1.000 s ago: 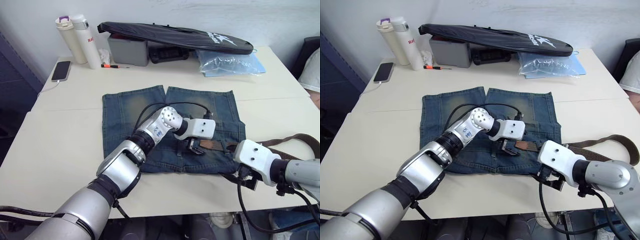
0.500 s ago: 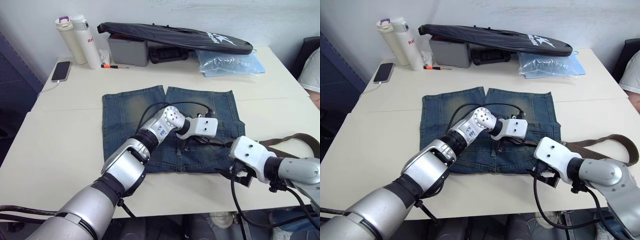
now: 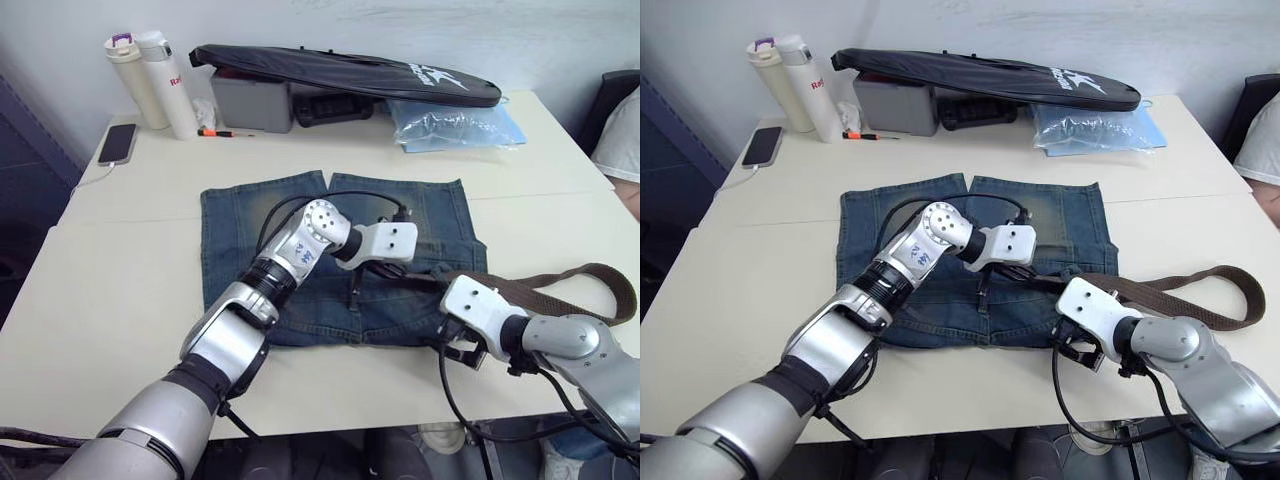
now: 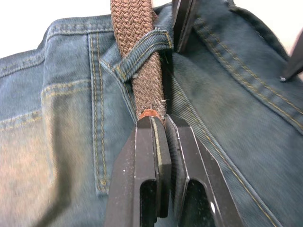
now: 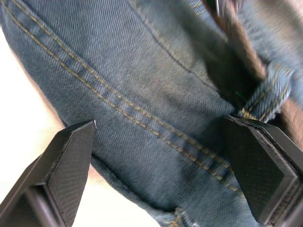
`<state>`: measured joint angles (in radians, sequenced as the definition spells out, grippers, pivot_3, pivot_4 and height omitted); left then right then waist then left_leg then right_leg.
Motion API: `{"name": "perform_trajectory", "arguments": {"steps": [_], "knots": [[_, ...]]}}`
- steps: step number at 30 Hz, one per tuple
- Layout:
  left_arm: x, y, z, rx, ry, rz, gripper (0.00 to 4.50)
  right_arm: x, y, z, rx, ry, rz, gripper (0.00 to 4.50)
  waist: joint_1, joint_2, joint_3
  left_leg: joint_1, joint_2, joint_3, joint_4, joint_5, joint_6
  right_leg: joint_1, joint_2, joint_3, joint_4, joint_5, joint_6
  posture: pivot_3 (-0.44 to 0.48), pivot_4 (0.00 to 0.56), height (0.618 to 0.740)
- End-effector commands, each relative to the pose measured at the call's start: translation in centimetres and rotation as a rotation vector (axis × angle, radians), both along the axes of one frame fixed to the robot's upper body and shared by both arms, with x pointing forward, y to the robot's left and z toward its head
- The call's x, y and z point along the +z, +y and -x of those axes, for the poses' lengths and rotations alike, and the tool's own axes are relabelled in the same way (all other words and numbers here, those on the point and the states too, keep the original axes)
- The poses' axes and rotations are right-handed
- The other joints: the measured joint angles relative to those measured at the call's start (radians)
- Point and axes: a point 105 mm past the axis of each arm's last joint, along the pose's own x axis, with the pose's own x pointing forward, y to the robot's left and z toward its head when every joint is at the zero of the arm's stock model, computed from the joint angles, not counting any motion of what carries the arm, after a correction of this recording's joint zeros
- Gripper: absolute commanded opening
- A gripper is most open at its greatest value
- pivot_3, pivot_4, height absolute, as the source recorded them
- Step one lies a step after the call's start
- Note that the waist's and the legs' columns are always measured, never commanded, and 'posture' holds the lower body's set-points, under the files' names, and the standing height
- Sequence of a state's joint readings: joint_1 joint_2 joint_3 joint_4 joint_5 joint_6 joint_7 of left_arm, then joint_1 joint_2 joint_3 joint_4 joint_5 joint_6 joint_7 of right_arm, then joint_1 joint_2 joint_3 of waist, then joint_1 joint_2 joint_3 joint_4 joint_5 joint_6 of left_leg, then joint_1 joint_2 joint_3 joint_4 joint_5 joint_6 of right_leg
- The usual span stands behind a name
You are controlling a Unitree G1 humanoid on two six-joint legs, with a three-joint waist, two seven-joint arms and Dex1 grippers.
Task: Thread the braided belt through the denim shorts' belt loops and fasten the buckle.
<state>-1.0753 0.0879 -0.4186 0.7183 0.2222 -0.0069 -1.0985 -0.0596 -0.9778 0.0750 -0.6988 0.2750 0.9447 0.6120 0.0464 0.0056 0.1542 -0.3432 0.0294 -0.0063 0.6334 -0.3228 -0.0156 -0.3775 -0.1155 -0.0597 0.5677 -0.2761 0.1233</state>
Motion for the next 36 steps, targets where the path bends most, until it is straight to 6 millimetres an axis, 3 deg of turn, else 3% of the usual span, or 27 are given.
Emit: {"name": "perform_trajectory", "arguments": {"steps": [1, 8, 14, 28, 31, 36], "knots": [[1.7, 1.2, 0.2, 0.005, -0.053, 0.002, 0.07, -0.3, -0.3, -0.1, -0.035, 0.023, -0.024, 4.5, -0.002, 0.002, -0.001, 0.0, 0.0, 0.0, 0.0, 0.0, 0.0, 0.0, 0.0, 0.0, 0.0, 0.0, 0.0, 0.0, 0.15, 0.74], [1.2, 4.8, 1.9, 0.058, -0.005, -0.046, 0.07, -1.1, -0.9, -0.5, -0.094, 0.061, -0.046, 4.5, -0.01, 0.005, -0.003, 0.001, 0.0, 0.0, 0.0, 0.0, 0.0, 0.001, 0.0, 0.001, 0.004, 0.0, 0.0, 0.0, 0.15, 0.74], [1.5, 6.4, 2.6, 0.109, 0.028, -0.052, 0.07, -1.1, -0.9, -0.5, -0.091, 0.069, -0.051, 4.5, -0.011, 0.005, -0.005, 0.002, 0.0, 0.0, 0.0, -0.001, 0.002, 0.002, 0.0, 0.001, 0.004, 0.0, 0.0, 0.0, 0.15, 0.74], [3.6, 6.0, 3.5, 0.102, 0.04, -0.011, 0.07, 1.8, 0.7, 0.0, -0.024, 0.027, -0.17, 4.5, -0.019, 0.005, -0.005, 0.002, 0.0, 0.0, -0.001, -0.001, 0.002, 0.001, 0.0, 0.001, 0.004, 0.0, 0.0, 0.0, 0.15, 0.74], [3.8, 6.2, 4.2, 0.095, 0.117, -0.005, 1.07, 3.0, 1.8, 0.4, 0.001, 0.029, -0.267, 4.5, -0.02, 0.006, -0.005, 0.002, 0.0, 0.0, -0.001, -0.001, 0.002, 0.001, 0.001, 0.001, 0.004, 0.0, 0.0, 0.0, 0.15, 0.74], [4.2, 7.9, 4.6, 0.11, 0.174, -0.025, 3.18, 3.6, 3.4, 2.1, 0.045, 0.094, -0.42, 4.5, -0.02, 0.006, -0.005, 0.002, 0.001, 0.0, -0.002, -0.001, 0.002, 0.001, 0.001, 0.001, 0.004, 0.0, 0.0, 0.0, 0.15, 0.74]]}}
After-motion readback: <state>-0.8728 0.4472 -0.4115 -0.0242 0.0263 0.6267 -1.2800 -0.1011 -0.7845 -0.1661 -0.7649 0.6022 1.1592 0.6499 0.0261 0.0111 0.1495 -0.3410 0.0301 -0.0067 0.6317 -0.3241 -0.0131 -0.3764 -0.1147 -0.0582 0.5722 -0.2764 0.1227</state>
